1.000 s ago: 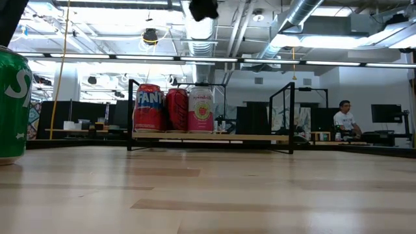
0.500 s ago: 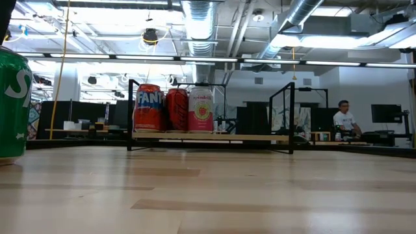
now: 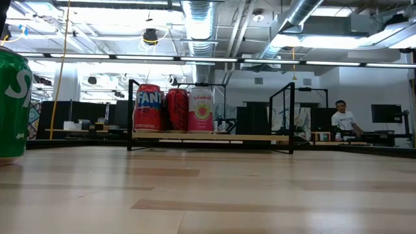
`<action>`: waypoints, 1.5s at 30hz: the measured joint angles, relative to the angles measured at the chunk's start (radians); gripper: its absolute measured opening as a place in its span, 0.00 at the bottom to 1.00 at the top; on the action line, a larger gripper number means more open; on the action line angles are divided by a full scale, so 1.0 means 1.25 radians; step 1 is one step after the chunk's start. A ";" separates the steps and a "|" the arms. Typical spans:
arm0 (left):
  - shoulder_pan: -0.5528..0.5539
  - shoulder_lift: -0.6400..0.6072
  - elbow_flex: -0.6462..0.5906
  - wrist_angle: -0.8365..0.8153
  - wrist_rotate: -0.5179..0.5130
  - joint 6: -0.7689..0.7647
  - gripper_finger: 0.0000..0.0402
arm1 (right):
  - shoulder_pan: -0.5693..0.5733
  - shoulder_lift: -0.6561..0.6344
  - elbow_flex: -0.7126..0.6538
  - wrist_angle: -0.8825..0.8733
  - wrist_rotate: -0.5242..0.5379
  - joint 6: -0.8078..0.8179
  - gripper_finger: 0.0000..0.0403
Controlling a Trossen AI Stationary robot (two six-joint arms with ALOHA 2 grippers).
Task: Place canned beverage on shelf
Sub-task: Put the orange white soda can on the shelf and align with the pink white soda cans
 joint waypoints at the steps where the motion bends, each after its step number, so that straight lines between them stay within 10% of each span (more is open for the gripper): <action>1: 0.000 -0.002 0.000 0.000 0.000 0.000 0.91 | 0.000 0.000 -0.014 0.017 -0.003 0.000 0.76; 32: -0.002 -0.065 0.000 -0.032 -0.088 -0.017 0.91 | -0.084 -0.001 -0.185 0.187 -0.018 -0.162 0.64; 45: -0.008 -0.066 0.000 -0.120 -0.105 -0.045 0.91 | -0.287 -0.002 -0.184 0.246 0.077 -0.599 0.55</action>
